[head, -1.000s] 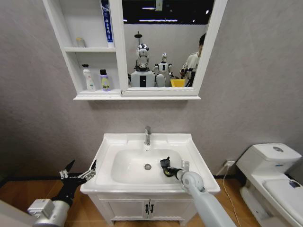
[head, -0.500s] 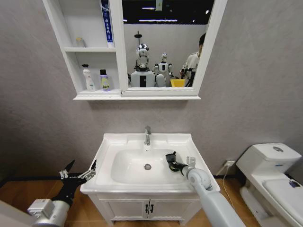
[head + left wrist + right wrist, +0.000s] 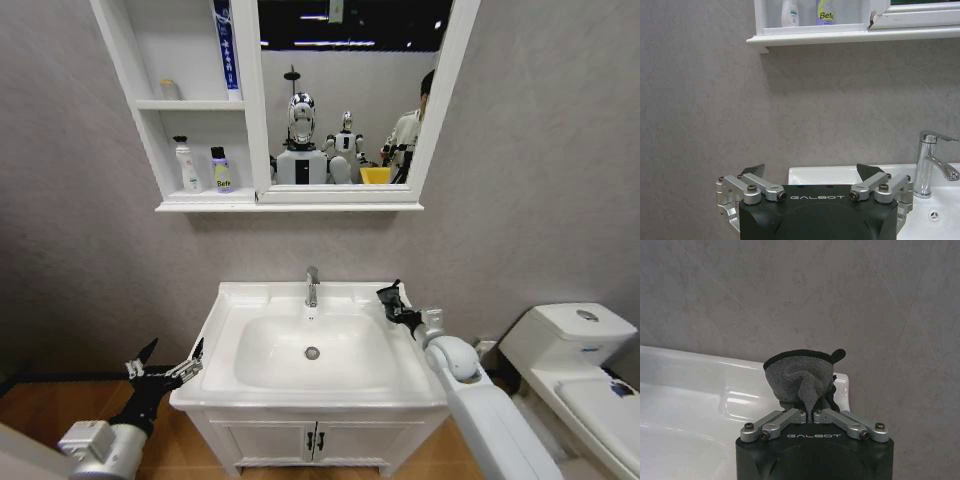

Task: Move facial cleanser and shampoo from washbasin to cabinet, then wipe washbasin with towel.

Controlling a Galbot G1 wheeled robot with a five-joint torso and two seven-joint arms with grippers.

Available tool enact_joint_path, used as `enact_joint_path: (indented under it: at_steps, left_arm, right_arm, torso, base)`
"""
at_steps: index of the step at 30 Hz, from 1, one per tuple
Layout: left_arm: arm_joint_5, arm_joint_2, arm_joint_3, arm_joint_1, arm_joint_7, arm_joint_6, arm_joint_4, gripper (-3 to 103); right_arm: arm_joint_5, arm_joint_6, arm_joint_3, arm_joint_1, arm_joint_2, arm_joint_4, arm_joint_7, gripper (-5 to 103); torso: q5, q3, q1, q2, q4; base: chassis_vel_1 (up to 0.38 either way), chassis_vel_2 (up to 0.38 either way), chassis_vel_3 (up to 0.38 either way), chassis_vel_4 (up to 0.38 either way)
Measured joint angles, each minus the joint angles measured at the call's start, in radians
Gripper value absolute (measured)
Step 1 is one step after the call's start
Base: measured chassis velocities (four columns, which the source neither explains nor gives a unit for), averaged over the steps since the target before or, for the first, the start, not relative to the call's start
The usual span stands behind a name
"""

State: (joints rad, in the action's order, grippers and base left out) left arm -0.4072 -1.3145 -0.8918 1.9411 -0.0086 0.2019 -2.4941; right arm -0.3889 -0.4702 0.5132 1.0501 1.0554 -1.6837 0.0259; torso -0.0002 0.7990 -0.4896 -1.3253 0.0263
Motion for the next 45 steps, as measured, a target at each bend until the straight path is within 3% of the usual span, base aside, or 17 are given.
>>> enact_joint_path:
  at_steps: [1,4,6,11,12,14,20,22,23,30,36,45]
  left_arm:
    - [0.000,0.000,0.000,0.000,0.000,0.000,0.000,100]
    - [0.000,0.000,0.000,0.000,0.000,0.000,0.000,100]
    - [0.000,0.000,0.000,0.000,0.000,0.000,0.000,100]
    - [0.000,0.000,0.000,0.000,0.000,0.000,0.000,100]
    - [0.000,0.000,0.000,0.000,0.000,0.000,0.000,100]
    - [0.000,0.000,0.000,0.000,0.000,0.000,0.000,100]
    - [0.000,0.000,0.000,0.000,0.000,0.000,0.000,100]
    - [0.000,0.000,0.000,0.000,0.000,0.000,0.000,100]
    - [0.000,0.000,0.000,0.000,0.000,0.000,0.000,100]
    - [0.000,0.000,0.000,0.000,0.000,0.000,0.000,100]
    - [0.000,0.000,0.000,0.000,0.000,0.000,0.000,100]
    - [0.000,0.000,0.000,0.000,0.000,0.000,0.000,100]
  right_arm:
    - [-0.001,0.033,0.000,-0.009,-0.005,0.034,0.029,2]
    - [-0.001,0.037,0.000,-0.010,-0.005,0.038,0.033,2]
    - [-0.024,0.096,-0.012,-0.029,-0.003,0.093,0.084,2]
    - [-0.021,0.127,-0.027,-0.038,0.025,0.116,0.082,-1]
    - [-0.021,0.125,-0.033,-0.036,0.039,0.115,0.062,9]
    - [-0.021,0.123,-0.034,-0.034,0.044,0.114,0.053,9]
    - [-0.032,0.090,-0.039,-0.019,0.070,0.096,-0.020,37]
    - [-0.031,0.090,-0.039,-0.019,0.070,0.095,-0.024,37]
    - [-0.026,0.088,-0.040,-0.020,0.069,0.094,-0.029,48]
    - [-0.024,0.083,-0.045,-0.027,0.062,0.097,-0.045,70]
    - [-0.021,0.082,-0.046,-0.025,0.053,0.096,-0.050,96]
    - [-0.004,0.086,-0.039,-0.018,0.028,0.054,-0.058,100]
  torso:
    - [0.0001,0.000,0.000,0.000,0.0000]
    - [0.0001,0.000,0.000,0.000,0.0000]
    - [-0.0002,0.000,0.000,0.000,0.0000]
    - [-0.0002,0.000,0.000,0.000,-0.0003]
    - [-0.0001,0.000,0.000,0.000,-0.0004]
    - [-0.0002,0.000,0.000,0.000,-0.0004]
    - [-0.0002,0.000,0.000,0.000,-0.0002]
    - [-0.0002,0.000,0.000,0.000,-0.0001]
    - [-0.0002,0.000,0.000,0.000,-0.0001]
    - [-0.0002,0.000,0.000,0.000,-0.0001]
    - [-0.0002,0.000,0.000,0.000,-0.0002]
    - [-0.0002,0.000,0.000,0.000,-0.0001]
  base:
    - [0.000,0.000,0.000,0.000]
    - [0.000,0.000,0.000,0.000]
    - [0.000,0.000,0.000,0.000]
    - [0.000,0.000,0.000,0.000]
    - [0.000,0.000,0.000,0.000]
    - [0.000,0.000,0.000,0.000]
    - [0.000,0.000,0.000,0.000]
    - [0.000,0.000,0.000,0.000]
    - [0.000,0.000,0.000,0.000]
    - [0.000,0.000,0.000,0.000]
    - [0.000,0.000,0.000,0.000]
    - [0.000,0.000,0.000,0.000]
